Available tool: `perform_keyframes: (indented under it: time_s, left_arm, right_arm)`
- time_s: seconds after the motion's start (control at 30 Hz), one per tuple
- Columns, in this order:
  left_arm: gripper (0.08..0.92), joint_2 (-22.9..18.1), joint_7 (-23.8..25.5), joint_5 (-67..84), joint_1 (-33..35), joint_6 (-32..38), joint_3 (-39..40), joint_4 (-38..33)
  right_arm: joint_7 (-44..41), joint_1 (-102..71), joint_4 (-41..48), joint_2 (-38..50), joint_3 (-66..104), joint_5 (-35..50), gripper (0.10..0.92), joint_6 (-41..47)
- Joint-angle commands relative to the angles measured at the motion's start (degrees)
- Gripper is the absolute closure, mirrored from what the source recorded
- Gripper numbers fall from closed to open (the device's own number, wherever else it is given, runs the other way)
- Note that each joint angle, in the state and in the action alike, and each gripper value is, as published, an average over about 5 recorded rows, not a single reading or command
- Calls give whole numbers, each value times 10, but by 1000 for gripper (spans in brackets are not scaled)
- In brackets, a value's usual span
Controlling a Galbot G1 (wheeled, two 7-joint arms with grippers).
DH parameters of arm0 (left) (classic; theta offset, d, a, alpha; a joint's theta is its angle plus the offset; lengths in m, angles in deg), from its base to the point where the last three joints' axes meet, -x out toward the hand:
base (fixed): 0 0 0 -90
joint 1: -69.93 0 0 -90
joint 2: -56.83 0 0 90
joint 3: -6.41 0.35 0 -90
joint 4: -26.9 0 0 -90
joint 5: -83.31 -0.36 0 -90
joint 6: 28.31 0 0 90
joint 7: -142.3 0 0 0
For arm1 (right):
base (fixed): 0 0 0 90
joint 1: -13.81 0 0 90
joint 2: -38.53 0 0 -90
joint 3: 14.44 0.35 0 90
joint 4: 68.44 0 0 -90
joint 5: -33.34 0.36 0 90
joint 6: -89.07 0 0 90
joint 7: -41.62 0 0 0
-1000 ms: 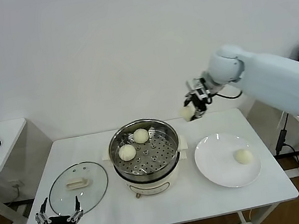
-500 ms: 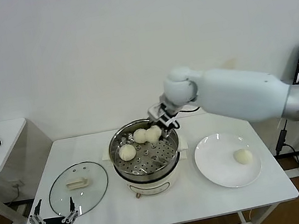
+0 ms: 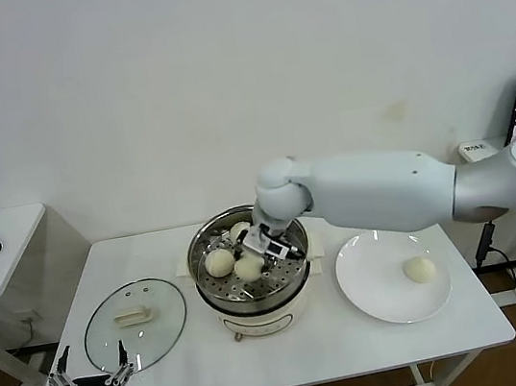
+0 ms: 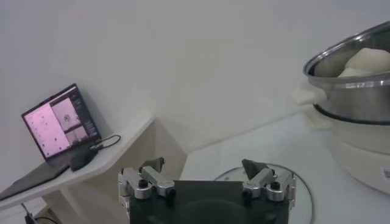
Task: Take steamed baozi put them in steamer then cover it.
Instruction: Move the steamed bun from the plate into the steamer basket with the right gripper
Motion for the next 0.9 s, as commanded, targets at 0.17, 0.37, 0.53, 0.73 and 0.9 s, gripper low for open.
perform_keyframes:
  time_s: [0.17, 0.37, 0.53, 0.73, 0.9]
  left_arm:
    - [177, -1, -2, 0, 0, 1, 1, 3]
    - [177, -1, -3, 0, -2, 1, 2, 6]
    - [177, 0, -3, 0, -4, 1, 2, 6]
    - [177, 1, -3, 0, -3, 1, 1, 5]
    - [177, 4, -3, 0, -4, 2, -1, 8]
  right_arm:
    - [2, -10, -4, -16, -18, -47, 431, -54]
    - [-2, -8, -3, -16, -17, -40, 429, -55]
    - [-5, -1, -7, -15, -18, -28, 339, -54]
    - [-16, 26, -14, -1, -8, -22, 212, -52]
    - [-51, 50, -27, 48, 29, -10, 203, -28]
